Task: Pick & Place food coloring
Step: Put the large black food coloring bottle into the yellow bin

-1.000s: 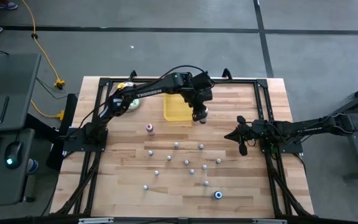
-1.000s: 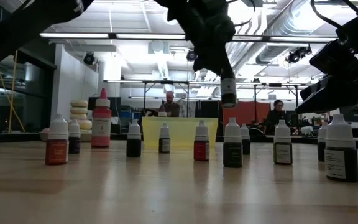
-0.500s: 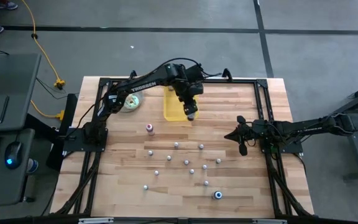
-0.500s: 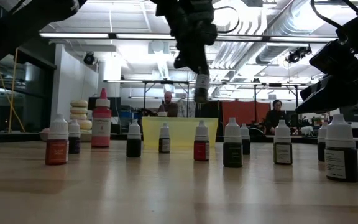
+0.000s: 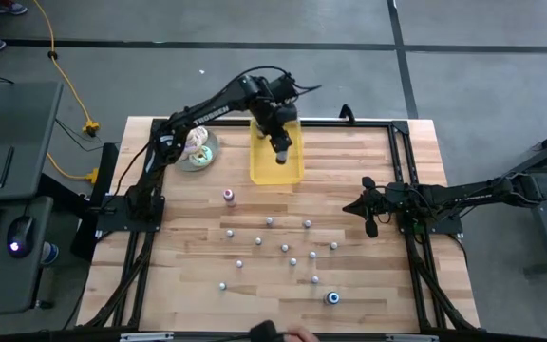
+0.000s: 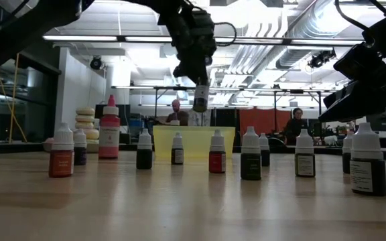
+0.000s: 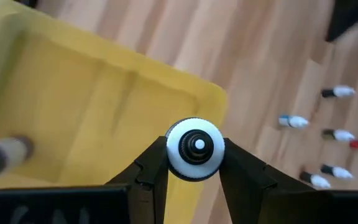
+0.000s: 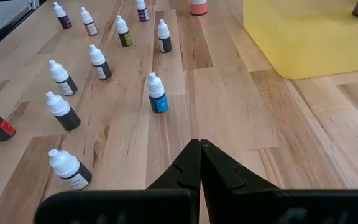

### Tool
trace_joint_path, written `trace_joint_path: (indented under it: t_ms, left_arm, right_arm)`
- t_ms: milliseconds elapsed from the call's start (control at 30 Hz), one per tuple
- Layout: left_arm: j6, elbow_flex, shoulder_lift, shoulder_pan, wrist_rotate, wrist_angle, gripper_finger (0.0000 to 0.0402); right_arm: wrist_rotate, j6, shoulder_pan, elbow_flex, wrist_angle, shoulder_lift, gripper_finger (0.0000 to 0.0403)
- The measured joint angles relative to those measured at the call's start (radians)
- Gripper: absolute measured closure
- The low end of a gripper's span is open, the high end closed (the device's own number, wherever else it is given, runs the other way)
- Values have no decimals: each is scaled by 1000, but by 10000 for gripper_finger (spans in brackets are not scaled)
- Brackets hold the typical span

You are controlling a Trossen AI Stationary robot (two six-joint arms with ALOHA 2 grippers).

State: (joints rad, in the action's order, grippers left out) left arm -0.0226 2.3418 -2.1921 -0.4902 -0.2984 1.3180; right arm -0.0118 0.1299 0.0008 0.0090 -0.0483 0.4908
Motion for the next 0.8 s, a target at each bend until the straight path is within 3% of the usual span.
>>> trace_joint_path:
  t_ms: [433, 800]
  left_arm:
    - [124, -142, 0, -67, 197, -188, 294]
    - [-61, -310, 0, -66, 288, -408, 294]
  right_arm:
    - [0, 0, 0, 0, 0, 0, 402]
    - [0, 0, 0, 0, 0, 0, 402]
